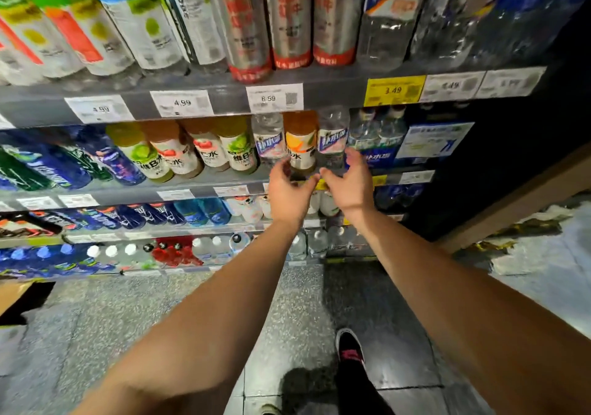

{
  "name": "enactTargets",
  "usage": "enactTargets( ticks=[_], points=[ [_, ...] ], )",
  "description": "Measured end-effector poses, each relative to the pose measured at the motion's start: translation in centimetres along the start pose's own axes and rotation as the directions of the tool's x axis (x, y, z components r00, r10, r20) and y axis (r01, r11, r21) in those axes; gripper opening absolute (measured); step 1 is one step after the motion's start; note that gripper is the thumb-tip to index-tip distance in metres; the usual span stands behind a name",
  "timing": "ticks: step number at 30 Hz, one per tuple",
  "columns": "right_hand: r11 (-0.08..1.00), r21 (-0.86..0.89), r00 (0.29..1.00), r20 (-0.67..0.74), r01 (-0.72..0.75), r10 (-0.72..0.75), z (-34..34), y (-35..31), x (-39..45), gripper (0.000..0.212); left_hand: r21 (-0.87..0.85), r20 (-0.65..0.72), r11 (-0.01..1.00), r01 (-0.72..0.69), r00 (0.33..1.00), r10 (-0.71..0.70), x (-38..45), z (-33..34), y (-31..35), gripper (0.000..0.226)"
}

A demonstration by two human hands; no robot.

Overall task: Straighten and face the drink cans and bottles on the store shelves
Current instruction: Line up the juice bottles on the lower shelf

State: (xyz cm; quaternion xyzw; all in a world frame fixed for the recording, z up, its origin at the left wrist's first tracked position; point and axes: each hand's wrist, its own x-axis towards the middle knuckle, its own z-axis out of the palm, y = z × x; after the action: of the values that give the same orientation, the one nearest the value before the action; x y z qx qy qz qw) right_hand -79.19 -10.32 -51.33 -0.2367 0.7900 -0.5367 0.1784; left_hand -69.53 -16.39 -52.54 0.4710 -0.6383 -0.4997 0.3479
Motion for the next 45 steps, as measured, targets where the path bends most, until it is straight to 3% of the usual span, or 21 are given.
enactTargets(
  ticks=[6, 14, 22, 26, 30, 35, 38, 45],
  points=[
    [1.0, 0.007, 0.999, -0.035, -0.031, 0.031, 2.1, 1.2, 1.8, 0.064, -0.006, 0.015, 1.0, -0.026, 1.0, 0.026, 2.8, 2.4, -0.4, 0.072],
    [1.0, 0.001, 0.984, -0.177, -0.011, 0.011, 3.8, 0.7, 3.1, 0.063, 0.066, -0.098, 0.995, -0.069, 0.992, 0.075, 4.2, 3.4, -0.5, 0.066],
    [0.999, -0.017, 0.974, -0.225, -0.041, 0.036, 4.7, 0.4, 2.9, 0.073, 0.15, -0.154, 0.984, -0.098, 0.981, 0.121, 4.8, 3.6, -0.5, 0.057],
    [0.993, -0.062, 0.942, -0.316, 0.099, -0.113, 4.9, 0.9, 2.9, 0.048, 0.083, -0.249, 0.995, -0.057, 0.965, 0.076, 5.2, 2.6, -1.0, 0.041],
    [0.998, -0.045, 0.974, -0.219, 0.049, -0.058, 6.5, -0.1, 2.4, 0.038, 0.051, -0.35, 0.993, -0.11, 0.929, 0.121, 5.3, 1.0, -1.6, 0.03],
    [0.999, -0.055, 0.989, -0.151, -0.002, -0.006, 8.7, -0.9, 1.4, 0.056, 0.093, -0.411, 0.99, -0.105, 0.902, 0.134, 6.3, 0.1, -1.8, 0.049],
    [0.988, -0.154, 0.992, -0.129, -0.006, -0.014, 9.6, -1.1, 2.1, 0.066, 0.151, -0.429, 0.982, -0.114, 0.888, 0.169, 7.1, -0.4, -2.1, 0.062],
    [0.978, -0.206, 0.988, -0.147, 0.021, -0.052, 10.7, -0.7, 3.6, 0.064, 0.204, -0.43, 0.974, -0.099, 0.885, 0.18, 7.6, -0.4, -2.6, 0.072]
  ],
)
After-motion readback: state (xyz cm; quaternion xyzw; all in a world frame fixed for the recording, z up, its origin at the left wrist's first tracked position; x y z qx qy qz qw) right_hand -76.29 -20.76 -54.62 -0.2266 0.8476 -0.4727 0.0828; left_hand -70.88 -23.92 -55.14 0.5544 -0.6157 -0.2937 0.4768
